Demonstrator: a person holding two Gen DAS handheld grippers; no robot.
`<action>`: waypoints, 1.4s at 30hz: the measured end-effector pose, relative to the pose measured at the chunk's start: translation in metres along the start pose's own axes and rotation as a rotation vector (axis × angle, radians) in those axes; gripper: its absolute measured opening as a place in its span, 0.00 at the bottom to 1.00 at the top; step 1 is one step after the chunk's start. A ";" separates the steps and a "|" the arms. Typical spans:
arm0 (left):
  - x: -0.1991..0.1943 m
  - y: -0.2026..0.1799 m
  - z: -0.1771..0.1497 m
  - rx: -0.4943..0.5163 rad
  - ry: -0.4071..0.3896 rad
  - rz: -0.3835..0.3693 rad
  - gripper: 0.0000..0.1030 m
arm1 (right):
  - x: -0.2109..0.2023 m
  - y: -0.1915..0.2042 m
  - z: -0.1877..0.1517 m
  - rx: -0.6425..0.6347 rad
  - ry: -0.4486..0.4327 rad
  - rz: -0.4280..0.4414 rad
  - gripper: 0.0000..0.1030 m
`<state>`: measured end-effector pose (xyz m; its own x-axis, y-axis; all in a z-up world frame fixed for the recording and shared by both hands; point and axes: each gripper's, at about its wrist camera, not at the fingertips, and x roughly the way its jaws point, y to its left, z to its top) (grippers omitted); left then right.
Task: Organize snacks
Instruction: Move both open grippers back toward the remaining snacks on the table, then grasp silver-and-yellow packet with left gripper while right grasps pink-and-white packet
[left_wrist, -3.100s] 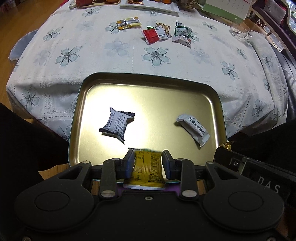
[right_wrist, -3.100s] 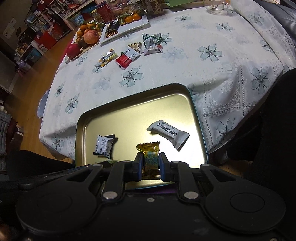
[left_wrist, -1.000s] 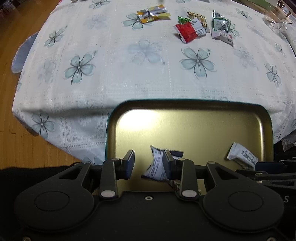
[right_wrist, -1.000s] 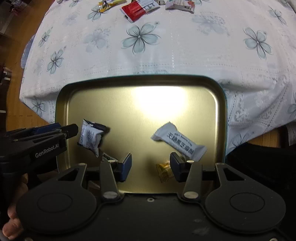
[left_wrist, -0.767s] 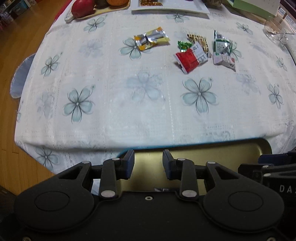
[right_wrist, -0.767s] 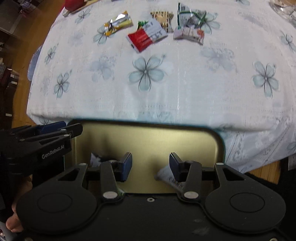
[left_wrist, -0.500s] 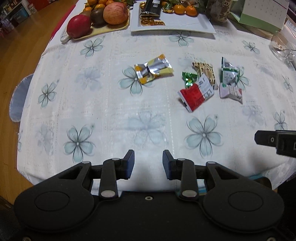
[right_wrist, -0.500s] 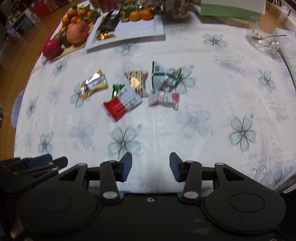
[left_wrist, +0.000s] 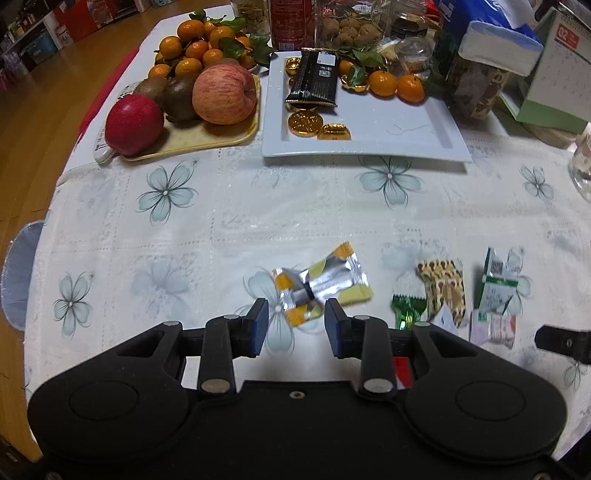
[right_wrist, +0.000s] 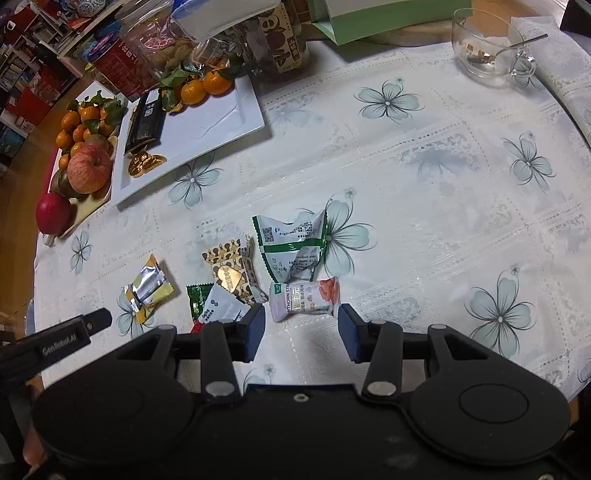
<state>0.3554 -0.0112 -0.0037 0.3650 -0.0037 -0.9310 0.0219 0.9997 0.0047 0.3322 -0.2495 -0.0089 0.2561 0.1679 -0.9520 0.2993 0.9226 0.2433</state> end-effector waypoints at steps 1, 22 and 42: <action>0.006 0.001 0.005 -0.024 -0.003 -0.007 0.41 | 0.003 -0.001 0.001 0.018 0.008 0.007 0.45; 0.071 0.013 0.017 -0.090 0.159 0.064 0.41 | 0.050 -0.013 0.040 0.092 0.044 -0.036 0.45; 0.049 0.025 0.006 -0.085 0.178 -0.035 0.41 | 0.070 0.002 0.021 -0.067 0.185 -0.124 0.45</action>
<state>0.3796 0.0133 -0.0467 0.1945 -0.0422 -0.9800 -0.0495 0.9974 -0.0528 0.3705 -0.2436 -0.0716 0.0459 0.1067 -0.9932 0.2546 0.9602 0.1149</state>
